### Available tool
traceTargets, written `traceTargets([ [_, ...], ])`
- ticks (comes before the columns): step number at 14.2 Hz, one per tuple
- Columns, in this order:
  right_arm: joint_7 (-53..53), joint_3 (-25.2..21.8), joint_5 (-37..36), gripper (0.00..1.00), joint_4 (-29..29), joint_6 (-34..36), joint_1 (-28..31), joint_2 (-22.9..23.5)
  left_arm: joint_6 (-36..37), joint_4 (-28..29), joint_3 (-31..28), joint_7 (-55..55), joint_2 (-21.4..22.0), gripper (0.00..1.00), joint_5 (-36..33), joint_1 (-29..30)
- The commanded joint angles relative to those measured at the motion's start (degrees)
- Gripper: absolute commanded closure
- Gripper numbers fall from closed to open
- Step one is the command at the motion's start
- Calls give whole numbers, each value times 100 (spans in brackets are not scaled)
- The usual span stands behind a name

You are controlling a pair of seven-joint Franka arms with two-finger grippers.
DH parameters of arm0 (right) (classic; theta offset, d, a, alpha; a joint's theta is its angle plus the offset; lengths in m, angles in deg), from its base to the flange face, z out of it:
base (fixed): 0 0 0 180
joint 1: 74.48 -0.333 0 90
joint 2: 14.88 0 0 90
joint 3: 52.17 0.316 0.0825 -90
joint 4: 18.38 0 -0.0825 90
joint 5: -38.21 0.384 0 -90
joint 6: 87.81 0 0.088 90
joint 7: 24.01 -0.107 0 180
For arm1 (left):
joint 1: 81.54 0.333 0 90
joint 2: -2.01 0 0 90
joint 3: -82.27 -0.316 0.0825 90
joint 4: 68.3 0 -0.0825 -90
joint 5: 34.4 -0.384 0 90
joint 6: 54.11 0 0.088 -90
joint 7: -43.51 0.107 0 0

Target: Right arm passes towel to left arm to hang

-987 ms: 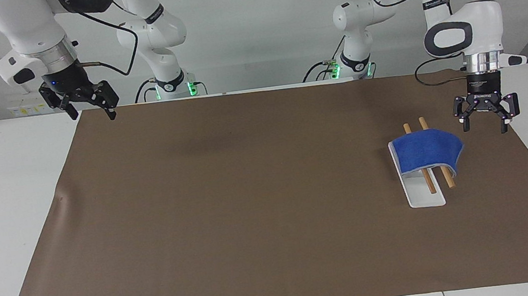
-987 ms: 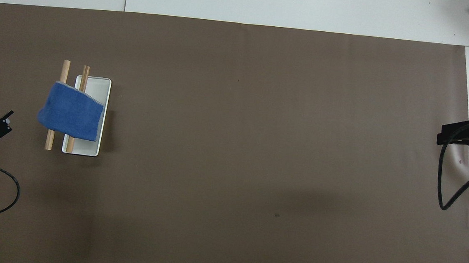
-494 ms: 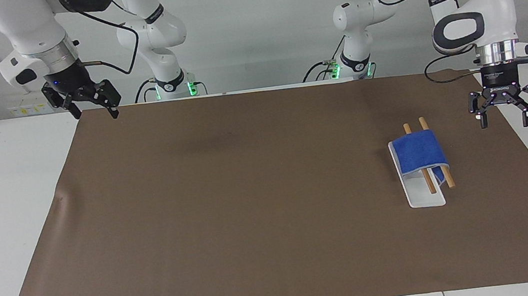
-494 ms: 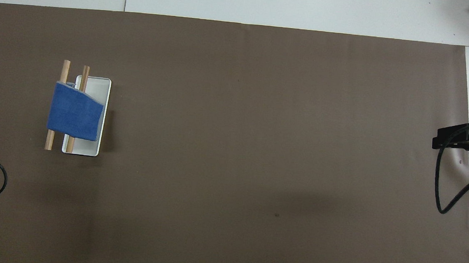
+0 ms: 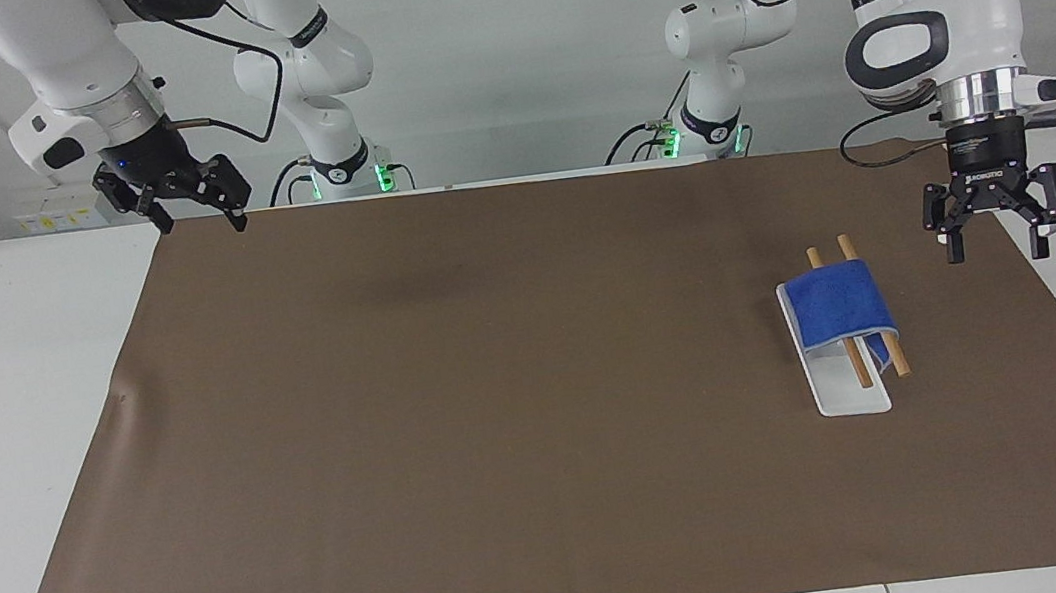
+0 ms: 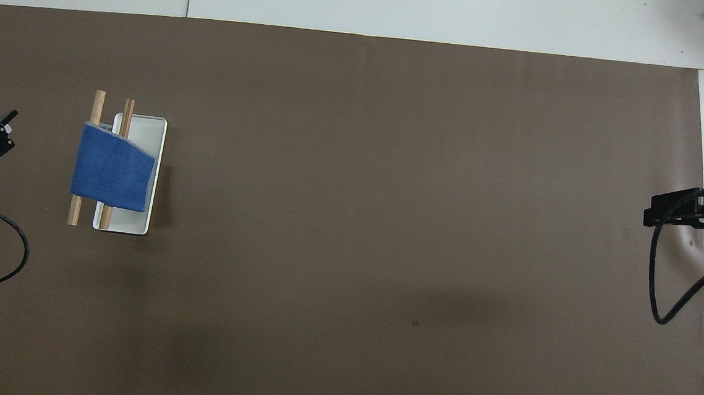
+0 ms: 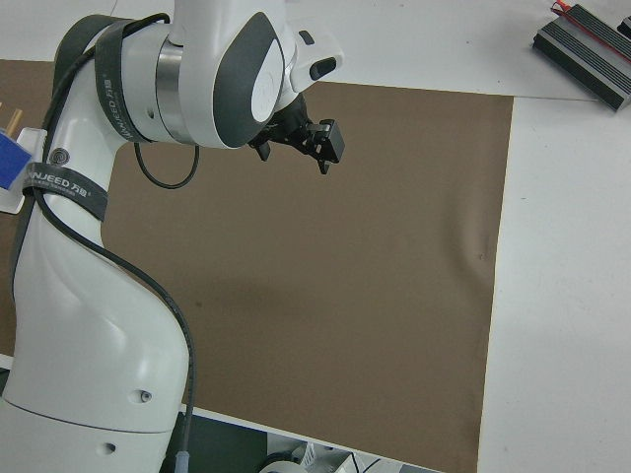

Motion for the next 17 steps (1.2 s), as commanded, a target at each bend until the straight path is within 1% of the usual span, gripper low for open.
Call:
traceTargets([
  [1, 113, 8, 103, 0, 141, 46, 46, -149, 53, -120, -76, 152, -67, 0, -367, -465],
  [4, 121, 8, 103, 0, 132, 37, 46, -149, 105, -128, -85, 565, -67, 0, -807, -808],
  [5, 121, 8, 103, 0, 141, 37, 46, -149, 236, -128, -85, 601, -59, 0, -1043, -836],
  [6, 121, 8, 103, 0, 132, 37, 46, -141, 438, -181, -85, 645, -67, 0, -1463, -827],
  [8, 121, 8, 103, 0, 132, 37, 46, -149, 1226, -530, -85, 671, -181, 0, -2421, -740],
  [10, 121, 8, 103, 0, 132, 37, 46, -149, 2096, -1083, -129, 855, -321, 0, -3265, -661],
  [11, 121, 8, 103, 0, 132, 37, 46, -140, 2544, -1339, -129, 1091, -400, 0, -3574, -608],
  [12, 121, 8, 103, 0, 132, 37, 46, -140, 3036, -1602, -129, 1476, -453, 0, -3751, -599],
  [15, 121, 8, 112, 0, 141, 37, 46, -140, 4460, -2306, -138, 3075, -612, 0, -3840, -572],
  [17, 121, 8, 104, 0, 141, 37, 46, -149, 5288, -2580, -147, 4121, -604, 0, -4199, -563],
])
